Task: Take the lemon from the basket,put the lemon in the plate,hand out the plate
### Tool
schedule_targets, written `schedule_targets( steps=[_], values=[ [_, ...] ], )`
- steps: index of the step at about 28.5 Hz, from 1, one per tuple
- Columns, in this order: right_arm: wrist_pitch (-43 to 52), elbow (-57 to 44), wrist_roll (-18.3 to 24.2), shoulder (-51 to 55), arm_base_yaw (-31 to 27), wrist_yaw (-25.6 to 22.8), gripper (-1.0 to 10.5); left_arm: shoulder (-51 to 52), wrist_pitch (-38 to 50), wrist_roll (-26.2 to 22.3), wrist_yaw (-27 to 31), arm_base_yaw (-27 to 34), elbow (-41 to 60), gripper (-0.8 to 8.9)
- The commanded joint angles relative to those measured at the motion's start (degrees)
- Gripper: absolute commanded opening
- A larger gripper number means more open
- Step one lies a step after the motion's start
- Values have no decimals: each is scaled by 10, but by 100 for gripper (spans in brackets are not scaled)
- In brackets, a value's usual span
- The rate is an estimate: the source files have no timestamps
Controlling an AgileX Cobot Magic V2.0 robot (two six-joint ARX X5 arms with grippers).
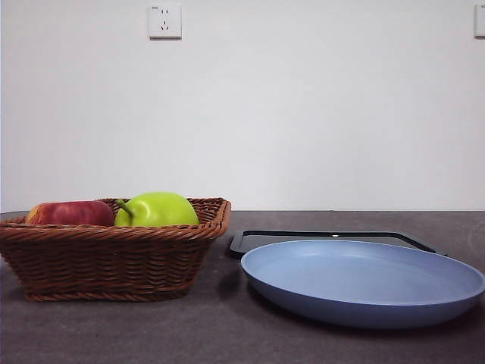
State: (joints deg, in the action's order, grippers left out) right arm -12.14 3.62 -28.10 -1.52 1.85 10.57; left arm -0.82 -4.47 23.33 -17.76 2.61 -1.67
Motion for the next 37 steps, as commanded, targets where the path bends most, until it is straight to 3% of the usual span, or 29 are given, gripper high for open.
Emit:
schedule_targets(
  steps=[1,12,19,22,29,33,35,37],
  values=[
    [-25,49,-5,-21,1,0,3,-18,-36,24,-3,1,-36,6],
    [-126,225,76,-184,1,7,3,-200,-95,-8,-26,1,-189,7],
    [-199,320,135,-321,1,85,3,-344,-138,-82,-127,-1,-303,7],
    [-251,354,162,-383,1,92,3,-400,-179,-104,-159,-5,-348,7],
    [-327,382,208,-508,1,109,4,-501,-298,-167,-166,-44,-435,6],
    [-331,382,216,-567,5,133,51,-519,-297,-174,-168,-67,-439,11],
    [-329,382,216,-593,10,134,133,-519,-296,-174,-167,-71,-439,99],
    [-328,382,215,-615,14,134,222,-519,-291,-173,-158,-71,-439,274]
  ],
)
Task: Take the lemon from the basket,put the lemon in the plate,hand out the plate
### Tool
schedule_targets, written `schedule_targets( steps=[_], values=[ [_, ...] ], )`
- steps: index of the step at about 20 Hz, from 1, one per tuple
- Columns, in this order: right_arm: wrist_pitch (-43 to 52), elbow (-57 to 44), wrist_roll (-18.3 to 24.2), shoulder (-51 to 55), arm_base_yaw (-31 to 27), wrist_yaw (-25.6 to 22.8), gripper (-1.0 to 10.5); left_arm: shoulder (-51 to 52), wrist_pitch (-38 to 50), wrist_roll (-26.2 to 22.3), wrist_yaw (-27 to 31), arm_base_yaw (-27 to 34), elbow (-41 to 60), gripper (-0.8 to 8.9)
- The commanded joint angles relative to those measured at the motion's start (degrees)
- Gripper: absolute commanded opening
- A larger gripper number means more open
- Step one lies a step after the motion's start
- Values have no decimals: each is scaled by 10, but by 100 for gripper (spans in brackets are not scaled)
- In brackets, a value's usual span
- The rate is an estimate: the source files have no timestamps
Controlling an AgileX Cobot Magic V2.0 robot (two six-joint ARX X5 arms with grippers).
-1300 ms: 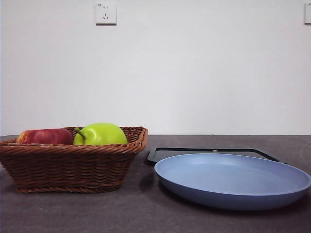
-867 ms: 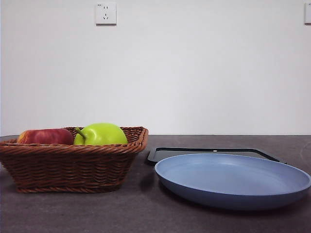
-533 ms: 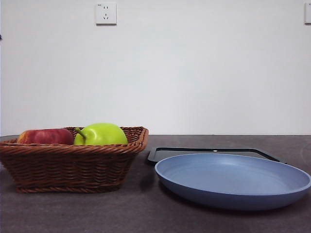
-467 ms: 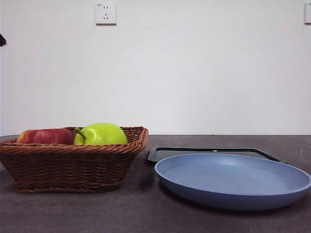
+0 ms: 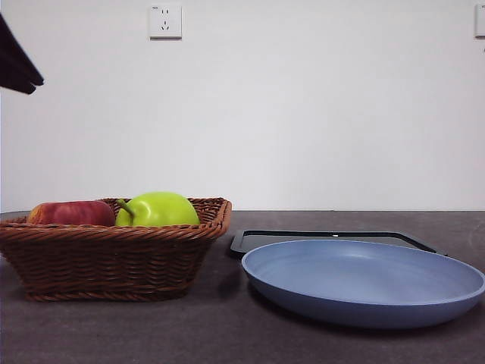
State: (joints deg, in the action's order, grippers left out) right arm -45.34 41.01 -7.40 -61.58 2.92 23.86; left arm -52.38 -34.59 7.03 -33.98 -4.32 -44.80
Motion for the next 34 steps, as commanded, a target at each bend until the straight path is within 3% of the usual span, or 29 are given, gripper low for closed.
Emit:
schedule_targets(
  steps=[1,5,7,13,16,23,34],
  values=[
    [7,8,9,-27,7,-1,266,-4,11,-8,11,-2,-7,323],
    [48,8,7,-64,22,-2,277,-4,11,9,6,-2,-7,344],
    [78,8,-4,-87,29,-2,277,-4,11,21,5,-3,-7,401],
    [155,8,-22,-180,45,-3,270,-4,10,22,9,-10,-7,404],
    [165,8,-23,-207,45,-1,180,-4,10,22,11,-10,-7,404],
    [166,8,-22,-212,44,-2,4,-4,11,19,23,-10,-7,404],
    [157,9,-48,-163,33,17,4,-7,28,30,26,-27,-10,404]
  ],
)
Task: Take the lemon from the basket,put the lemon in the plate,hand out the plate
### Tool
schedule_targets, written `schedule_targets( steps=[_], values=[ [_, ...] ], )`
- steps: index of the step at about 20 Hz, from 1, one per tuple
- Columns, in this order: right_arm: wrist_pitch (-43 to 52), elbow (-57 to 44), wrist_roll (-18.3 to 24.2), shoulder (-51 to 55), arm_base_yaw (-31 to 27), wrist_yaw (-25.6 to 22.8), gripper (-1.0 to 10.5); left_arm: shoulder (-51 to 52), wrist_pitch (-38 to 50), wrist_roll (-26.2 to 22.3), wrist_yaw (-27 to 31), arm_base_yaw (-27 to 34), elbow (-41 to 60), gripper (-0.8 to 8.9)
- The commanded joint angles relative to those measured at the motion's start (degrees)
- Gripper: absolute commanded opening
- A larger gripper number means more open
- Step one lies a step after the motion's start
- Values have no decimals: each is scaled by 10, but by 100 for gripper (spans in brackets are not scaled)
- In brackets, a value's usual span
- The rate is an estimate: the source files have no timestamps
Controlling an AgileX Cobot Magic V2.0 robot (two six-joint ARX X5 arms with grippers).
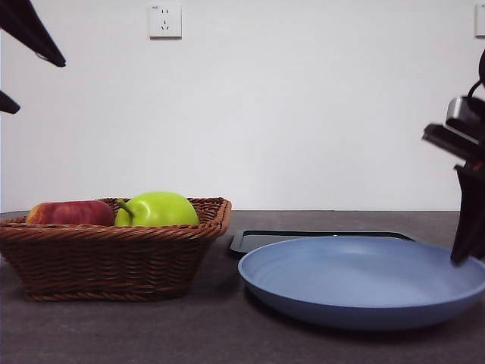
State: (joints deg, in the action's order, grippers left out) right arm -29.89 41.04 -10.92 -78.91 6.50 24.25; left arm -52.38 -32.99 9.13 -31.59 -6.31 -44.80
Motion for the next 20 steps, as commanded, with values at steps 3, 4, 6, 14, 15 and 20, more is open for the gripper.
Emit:
schedule_targets(
  steps=[3,4,6,14,15,20],
  values=[
    [-15,8,-19,52,-12,28,4,-29,15,14,32,-31,-33,404],
    [-22,8,-19,63,-15,28,4,-37,15,14,41,-38,-41,404],
    [-39,9,-19,91,-20,29,4,-63,14,14,60,-56,-64,404],
    [-89,15,-19,193,-33,29,4,-257,-19,14,153,-125,-205,404],
    [-93,15,-19,201,-35,28,4,-284,-25,14,154,-130,-222,404],
    [-102,15,-12,213,-35,28,4,-408,-35,32,211,-165,-282,404]
  ],
)
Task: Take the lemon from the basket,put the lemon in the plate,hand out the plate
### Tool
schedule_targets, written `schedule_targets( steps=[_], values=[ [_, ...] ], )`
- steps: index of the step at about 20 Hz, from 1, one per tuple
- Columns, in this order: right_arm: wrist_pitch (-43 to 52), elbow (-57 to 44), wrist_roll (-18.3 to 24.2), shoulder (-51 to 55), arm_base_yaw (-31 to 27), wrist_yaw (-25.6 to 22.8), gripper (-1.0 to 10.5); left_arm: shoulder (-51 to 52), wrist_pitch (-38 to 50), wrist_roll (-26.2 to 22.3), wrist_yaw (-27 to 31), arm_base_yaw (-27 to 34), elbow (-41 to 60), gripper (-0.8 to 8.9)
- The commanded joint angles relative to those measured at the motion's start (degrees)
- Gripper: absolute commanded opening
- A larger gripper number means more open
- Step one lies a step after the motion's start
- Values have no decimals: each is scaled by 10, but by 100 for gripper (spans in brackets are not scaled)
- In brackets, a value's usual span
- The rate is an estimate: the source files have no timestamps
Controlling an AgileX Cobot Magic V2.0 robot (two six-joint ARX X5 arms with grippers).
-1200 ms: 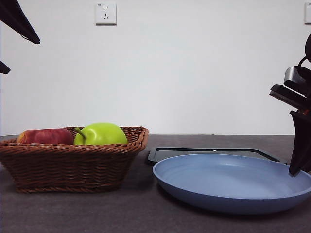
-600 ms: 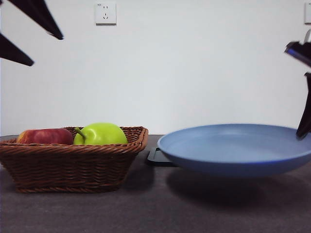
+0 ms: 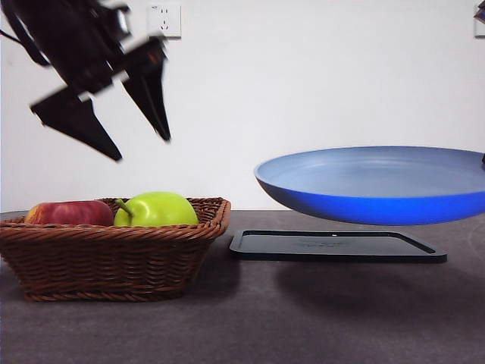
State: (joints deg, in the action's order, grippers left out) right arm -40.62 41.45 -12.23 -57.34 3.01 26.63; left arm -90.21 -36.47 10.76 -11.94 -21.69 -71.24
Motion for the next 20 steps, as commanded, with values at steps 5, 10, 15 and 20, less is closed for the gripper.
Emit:
schedule_targets(
  steps=[5,10,15,20],
  values=[
    [5,11,1,-2,0,4,4,-108,17,27,63,-31,-21,404],
    [6,11,3,-2,0,3,4,-138,32,25,72,-34,-21,401],
    [6,11,3,-2,0,3,4,-138,21,12,71,-35,-21,227],
    [6,11,8,-2,0,3,4,-120,16,-8,73,-27,-24,217]
  ],
)
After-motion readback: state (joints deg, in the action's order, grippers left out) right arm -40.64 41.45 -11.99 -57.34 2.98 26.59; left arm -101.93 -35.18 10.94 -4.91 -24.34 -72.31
